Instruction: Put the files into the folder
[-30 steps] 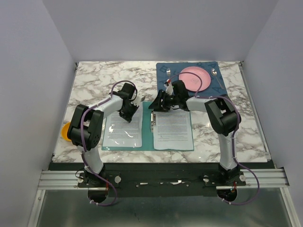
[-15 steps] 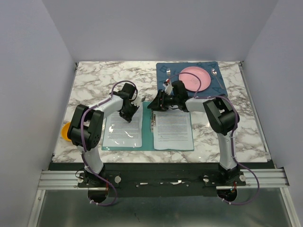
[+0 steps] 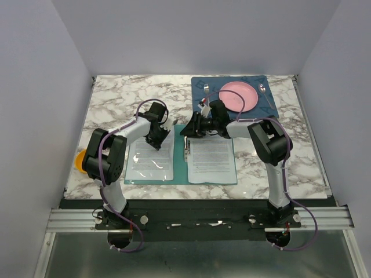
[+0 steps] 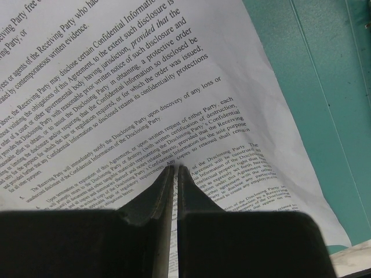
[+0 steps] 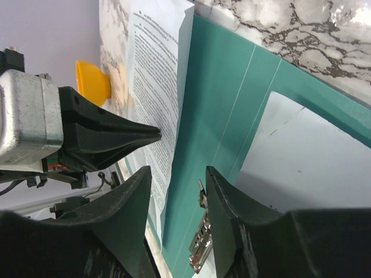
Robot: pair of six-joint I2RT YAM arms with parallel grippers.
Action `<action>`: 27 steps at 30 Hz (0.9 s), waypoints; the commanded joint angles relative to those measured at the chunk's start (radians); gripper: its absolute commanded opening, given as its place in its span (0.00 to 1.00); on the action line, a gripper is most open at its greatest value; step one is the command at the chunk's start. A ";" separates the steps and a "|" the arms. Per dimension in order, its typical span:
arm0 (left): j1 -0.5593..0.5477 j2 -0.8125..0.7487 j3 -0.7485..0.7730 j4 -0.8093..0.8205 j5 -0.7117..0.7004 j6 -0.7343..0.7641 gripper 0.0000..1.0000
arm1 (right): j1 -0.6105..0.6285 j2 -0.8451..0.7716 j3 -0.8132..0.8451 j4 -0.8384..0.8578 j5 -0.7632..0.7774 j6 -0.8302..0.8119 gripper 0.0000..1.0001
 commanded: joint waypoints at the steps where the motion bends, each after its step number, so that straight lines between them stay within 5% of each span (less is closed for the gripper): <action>1: 0.006 -0.013 -0.030 -0.012 -0.044 0.013 0.13 | 0.006 -0.026 -0.034 0.029 -0.043 -0.013 0.51; 27: 0.006 -0.036 -0.041 -0.009 -0.054 0.009 0.12 | 0.045 -0.124 -0.104 0.089 -0.108 0.001 0.45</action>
